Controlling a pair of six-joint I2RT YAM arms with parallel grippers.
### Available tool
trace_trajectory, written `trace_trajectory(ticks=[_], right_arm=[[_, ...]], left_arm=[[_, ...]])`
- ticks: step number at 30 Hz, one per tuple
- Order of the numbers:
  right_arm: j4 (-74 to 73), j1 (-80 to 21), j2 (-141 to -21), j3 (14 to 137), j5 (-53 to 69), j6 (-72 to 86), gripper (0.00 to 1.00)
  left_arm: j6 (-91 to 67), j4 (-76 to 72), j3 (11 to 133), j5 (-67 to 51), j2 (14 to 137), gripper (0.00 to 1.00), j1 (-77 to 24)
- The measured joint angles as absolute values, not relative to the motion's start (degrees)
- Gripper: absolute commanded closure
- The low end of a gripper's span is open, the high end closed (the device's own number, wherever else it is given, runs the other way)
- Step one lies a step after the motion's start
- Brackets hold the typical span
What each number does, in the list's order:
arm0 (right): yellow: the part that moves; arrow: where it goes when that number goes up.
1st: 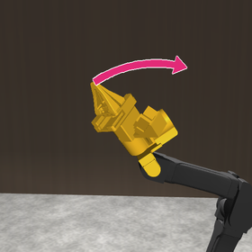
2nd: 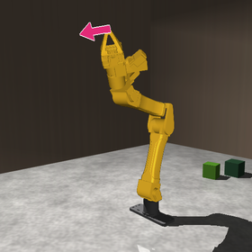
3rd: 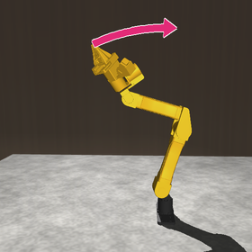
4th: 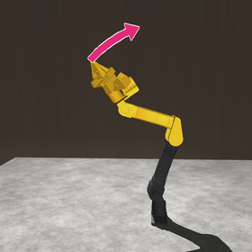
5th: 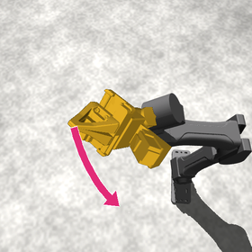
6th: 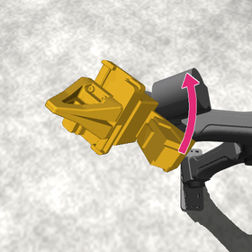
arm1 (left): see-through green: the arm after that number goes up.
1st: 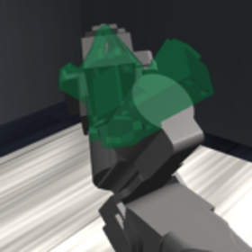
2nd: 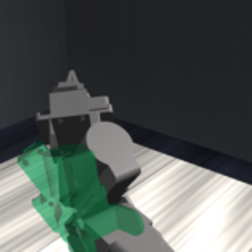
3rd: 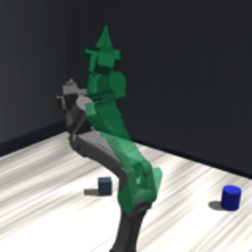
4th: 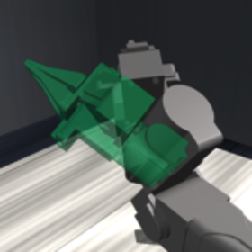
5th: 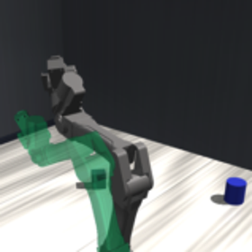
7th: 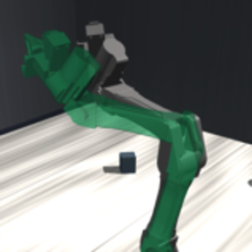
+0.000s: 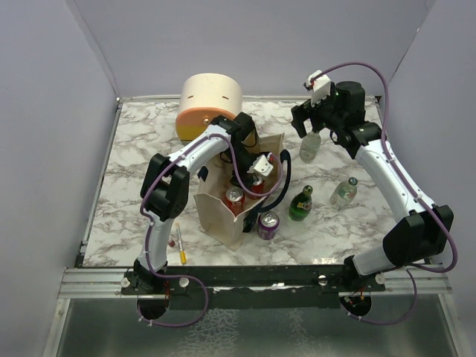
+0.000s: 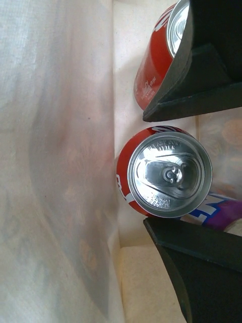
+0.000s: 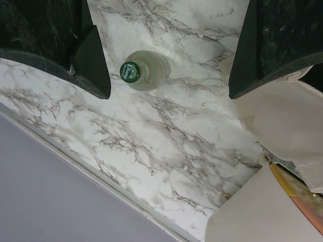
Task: Place the beverage into the canvas bag
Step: Place the drink in the canvas bag.
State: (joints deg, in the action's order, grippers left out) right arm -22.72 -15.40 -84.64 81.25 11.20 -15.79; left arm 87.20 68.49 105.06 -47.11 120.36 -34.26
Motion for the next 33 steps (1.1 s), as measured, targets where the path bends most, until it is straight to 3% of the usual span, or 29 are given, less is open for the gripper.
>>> trace_trajectory(ticks=[4, 7, 20, 33], right_arm=[[-22.72, -15.4, -84.64, 81.19, 11.25, -16.29, 0.0], [-22.74, -15.4, -84.64, 80.84, 11.25, -16.67, 0.0], [-24.53, -15.4, -82.35, 79.09, 12.86, -18.26, 0.0], [-41.41, -15.4, -69.93, 79.26, 22.0, -25.06, 0.02]], left_arm=[[86.37, 68.42, 105.67, -47.07, 120.36, 0.05, -34.26], [85.67, 68.4, 105.78, -47.07, 120.36, 0.01, -34.33], [83.2, 69.43, 107.81, -47.11, 120.31, 0.01, -34.52], [80.77, 69.69, 105.14, -47.09, 110.78, 0.01, -34.52]])
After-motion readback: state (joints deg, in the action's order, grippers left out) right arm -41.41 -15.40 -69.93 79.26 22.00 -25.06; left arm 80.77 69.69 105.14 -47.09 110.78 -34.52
